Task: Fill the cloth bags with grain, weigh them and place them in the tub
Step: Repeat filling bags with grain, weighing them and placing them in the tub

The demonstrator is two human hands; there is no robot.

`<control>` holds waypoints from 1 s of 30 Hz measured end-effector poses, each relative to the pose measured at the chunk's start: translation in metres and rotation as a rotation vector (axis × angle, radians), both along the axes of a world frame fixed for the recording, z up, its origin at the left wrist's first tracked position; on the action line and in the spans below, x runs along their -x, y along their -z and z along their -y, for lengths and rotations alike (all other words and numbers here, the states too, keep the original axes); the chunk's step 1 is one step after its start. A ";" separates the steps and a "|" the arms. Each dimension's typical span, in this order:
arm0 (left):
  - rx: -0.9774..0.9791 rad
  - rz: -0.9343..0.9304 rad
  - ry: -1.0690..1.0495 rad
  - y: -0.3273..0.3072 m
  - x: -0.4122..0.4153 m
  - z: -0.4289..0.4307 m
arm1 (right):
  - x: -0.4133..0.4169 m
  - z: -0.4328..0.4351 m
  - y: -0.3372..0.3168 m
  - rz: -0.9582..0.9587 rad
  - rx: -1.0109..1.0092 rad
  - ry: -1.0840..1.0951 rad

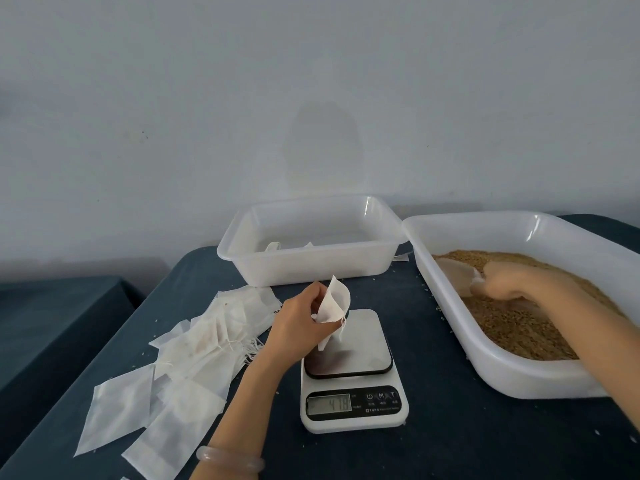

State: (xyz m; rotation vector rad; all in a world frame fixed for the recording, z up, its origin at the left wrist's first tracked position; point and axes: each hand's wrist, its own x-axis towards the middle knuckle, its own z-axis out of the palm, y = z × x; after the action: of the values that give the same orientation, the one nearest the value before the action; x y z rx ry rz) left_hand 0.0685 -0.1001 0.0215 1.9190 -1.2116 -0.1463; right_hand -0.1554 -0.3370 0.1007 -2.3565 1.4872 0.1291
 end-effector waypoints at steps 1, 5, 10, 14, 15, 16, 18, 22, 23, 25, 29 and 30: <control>-0.001 0.001 0.001 0.000 0.000 0.000 | -0.002 0.003 0.000 0.064 -0.011 0.032; -0.016 0.006 -0.001 -0.001 0.000 0.000 | -0.012 0.016 -0.001 0.063 0.153 0.021; 0.048 -0.006 -0.001 -0.001 -0.002 -0.001 | -0.014 0.018 0.006 -0.125 0.320 0.035; 0.072 -0.028 -0.020 -0.001 -0.004 -0.002 | -0.009 0.018 0.014 -0.285 0.380 -0.002; 0.073 -0.030 -0.017 -0.001 -0.005 -0.002 | -0.009 0.015 0.014 -0.292 0.354 -0.015; 0.075 -0.027 -0.015 -0.001 -0.005 -0.002 | -0.011 0.014 0.014 -0.289 0.317 -0.024; 0.079 -0.015 -0.009 -0.002 -0.005 -0.002 | -0.015 0.005 0.012 -0.236 0.212 -0.039; 0.081 -0.001 -0.005 -0.002 -0.005 -0.003 | -0.018 0.004 0.012 0.091 -0.200 0.002; 0.082 -0.001 -0.005 -0.001 -0.005 -0.003 | -0.017 0.007 0.011 0.149 -0.287 0.025; 0.086 0.001 -0.005 -0.001 -0.004 -0.003 | -0.014 0.014 0.009 0.235 -0.373 0.050; 0.092 -0.006 -0.006 -0.002 -0.003 -0.002 | -0.004 0.027 0.005 0.476 -0.594 0.179; 0.092 -0.007 -0.008 -0.002 -0.003 -0.002 | -0.001 0.030 0.005 0.527 -0.637 0.206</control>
State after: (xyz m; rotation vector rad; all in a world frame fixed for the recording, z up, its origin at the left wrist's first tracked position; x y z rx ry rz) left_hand 0.0717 -0.0983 0.0234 1.8422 -1.1857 -0.0913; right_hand -0.1547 -0.3672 0.0959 -1.5649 1.1864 -0.0627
